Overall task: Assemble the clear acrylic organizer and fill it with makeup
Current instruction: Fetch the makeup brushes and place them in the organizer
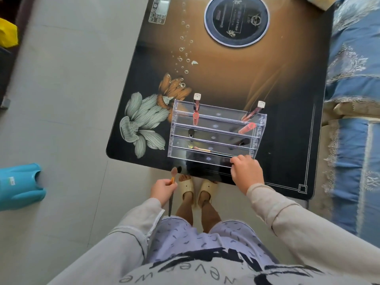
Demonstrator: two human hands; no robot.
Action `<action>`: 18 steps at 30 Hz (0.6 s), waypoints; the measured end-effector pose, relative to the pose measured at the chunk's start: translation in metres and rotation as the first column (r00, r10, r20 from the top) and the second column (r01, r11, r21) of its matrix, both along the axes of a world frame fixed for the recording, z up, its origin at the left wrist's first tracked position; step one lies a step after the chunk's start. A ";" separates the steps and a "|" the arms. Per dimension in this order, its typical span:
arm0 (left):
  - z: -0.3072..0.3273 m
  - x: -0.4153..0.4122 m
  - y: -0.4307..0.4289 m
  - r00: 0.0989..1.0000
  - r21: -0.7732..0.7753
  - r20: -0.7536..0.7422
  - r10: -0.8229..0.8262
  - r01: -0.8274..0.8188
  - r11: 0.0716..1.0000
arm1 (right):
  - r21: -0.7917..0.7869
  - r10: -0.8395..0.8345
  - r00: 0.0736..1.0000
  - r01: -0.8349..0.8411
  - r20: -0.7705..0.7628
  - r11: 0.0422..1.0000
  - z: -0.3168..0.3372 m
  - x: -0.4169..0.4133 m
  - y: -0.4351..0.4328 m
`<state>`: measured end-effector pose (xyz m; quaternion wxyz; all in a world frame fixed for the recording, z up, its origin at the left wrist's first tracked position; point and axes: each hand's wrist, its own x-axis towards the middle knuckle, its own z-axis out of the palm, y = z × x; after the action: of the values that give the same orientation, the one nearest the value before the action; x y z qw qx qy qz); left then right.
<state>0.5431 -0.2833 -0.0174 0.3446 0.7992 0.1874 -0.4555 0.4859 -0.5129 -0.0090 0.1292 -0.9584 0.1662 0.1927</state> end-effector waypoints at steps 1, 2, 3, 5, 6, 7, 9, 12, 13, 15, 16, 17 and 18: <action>0.001 0.002 -0.012 0.999 -0.036 -0.002 0.045 -0.045 0.998 | 0.006 -0.077 0.997 0.077 -0.029 0.997 0.001 -0.013 -0.004; 0.001 0.005 -0.023 0.992 -0.080 -0.022 0.122 -0.123 0.989 | 0.021 -0.158 0.985 0.160 -0.070 0.987 0.001 -0.027 -0.008; 0.000 0.008 -0.035 0.976 -0.117 -0.059 0.211 -0.217 0.969 | 0.040 -0.235 0.965 0.241 -0.113 0.970 0.001 -0.040 -0.011; 0.000 0.013 -0.058 0.906 -0.165 -0.181 0.384 -0.413 0.896 | 0.067 -0.363 0.912 0.382 -0.191 0.922 0.002 -0.067 -0.018; -0.002 0.015 -0.069 0.866 -0.178 -0.241 0.438 -0.483 0.857 | 0.072 -0.416 0.881 0.441 -0.226 0.895 0.003 -0.081 -0.021; -0.003 0.015 -0.079 0.834 -0.189 -0.287 0.471 -0.532 0.825 | 0.074 -0.462 0.849 0.494 -0.257 0.866 0.005 -0.094 -0.024; -0.007 0.014 -0.096 0.793 -0.198 -0.347 0.501 -0.584 0.787 | 0.078 -0.530 0.789 0.577 -0.312 0.813 0.008 -0.118 -0.029; -0.013 0.009 -0.113 0.739 -0.201 -0.413 0.533 -0.644 0.738 | 0.069 -0.595 0.718 0.657 -0.362 0.751 0.013 -0.142 -0.033; -0.016 0.007 -0.117 0.711 -0.195 -0.436 0.552 -0.673 0.713 | 0.069 -0.610 0.701 0.675 -0.369 0.734 0.014 -0.147 -0.033; -0.022 0.006 -0.122 0.671 -0.168 -0.460 0.581 -0.709 0.685 | 0.064 -0.626 0.682 0.694 -0.378 0.717 0.015 -0.154 -0.034; -0.026 0.005 -0.124 0.665 -0.155 -0.458 0.590 -0.713 0.684 | 0.063 -0.630 0.677 0.699 -0.381 0.713 0.014 -0.155 -0.034; -0.029 0.005 -0.126 0.663 -0.149 -0.446 0.602 -0.718 0.680 | 0.067 -0.634 0.672 0.705 -0.382 0.707 0.014 -0.155 -0.034; -0.032 0.005 -0.127 0.663 -0.142 -0.430 0.613 -0.720 0.679 | 0.076 -0.639 0.667 0.712 -0.382 0.698 0.013 -0.155 -0.034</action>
<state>0.5483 -0.4106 -0.0490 0.5667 0.5165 0.4565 -0.4513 0.3313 -0.5466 0.0036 0.2667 -0.7607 0.5081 0.3034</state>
